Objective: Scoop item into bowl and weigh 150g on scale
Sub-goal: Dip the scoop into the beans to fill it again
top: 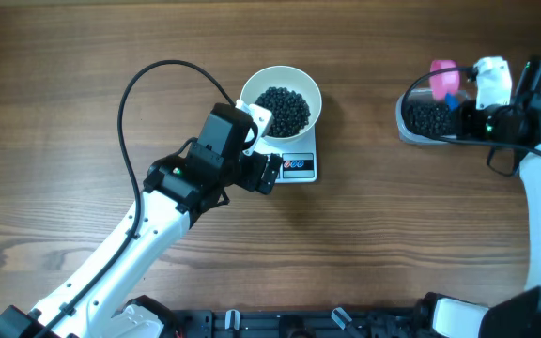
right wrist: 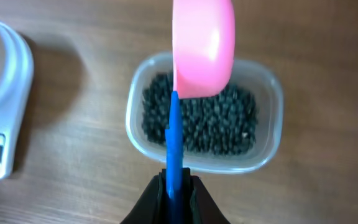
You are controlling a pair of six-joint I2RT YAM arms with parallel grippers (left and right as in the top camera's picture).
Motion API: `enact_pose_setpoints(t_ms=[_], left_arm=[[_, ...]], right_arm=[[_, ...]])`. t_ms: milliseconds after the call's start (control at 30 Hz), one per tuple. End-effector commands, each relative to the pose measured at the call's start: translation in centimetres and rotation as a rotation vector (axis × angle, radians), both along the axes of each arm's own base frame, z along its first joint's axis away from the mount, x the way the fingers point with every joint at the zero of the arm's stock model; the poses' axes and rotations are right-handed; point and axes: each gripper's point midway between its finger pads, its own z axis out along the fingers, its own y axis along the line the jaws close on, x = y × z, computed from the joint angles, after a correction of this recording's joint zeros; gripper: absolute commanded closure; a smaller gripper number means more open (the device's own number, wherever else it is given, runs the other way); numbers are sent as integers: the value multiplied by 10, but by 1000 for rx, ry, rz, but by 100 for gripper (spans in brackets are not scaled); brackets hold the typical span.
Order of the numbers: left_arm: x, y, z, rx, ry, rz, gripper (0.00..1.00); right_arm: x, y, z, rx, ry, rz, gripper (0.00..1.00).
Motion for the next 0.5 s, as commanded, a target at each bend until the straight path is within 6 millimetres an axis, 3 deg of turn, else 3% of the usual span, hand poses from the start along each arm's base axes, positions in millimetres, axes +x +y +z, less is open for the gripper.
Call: enact_pose_setpoints(t_ms=[0, 133, 467], left_arm=[[-1, 0, -4, 5, 8, -16, 0], [-1, 0, -4, 5, 8, -16, 0], [-1, 0, -4, 5, 8, -16, 0]], right_arm=[[-8, -22, -23, -103, 106, -44, 96], [-13, -36, -39, -188, 180, -31, 96], [-8, -34, -71, -152, 252, -19, 96]])
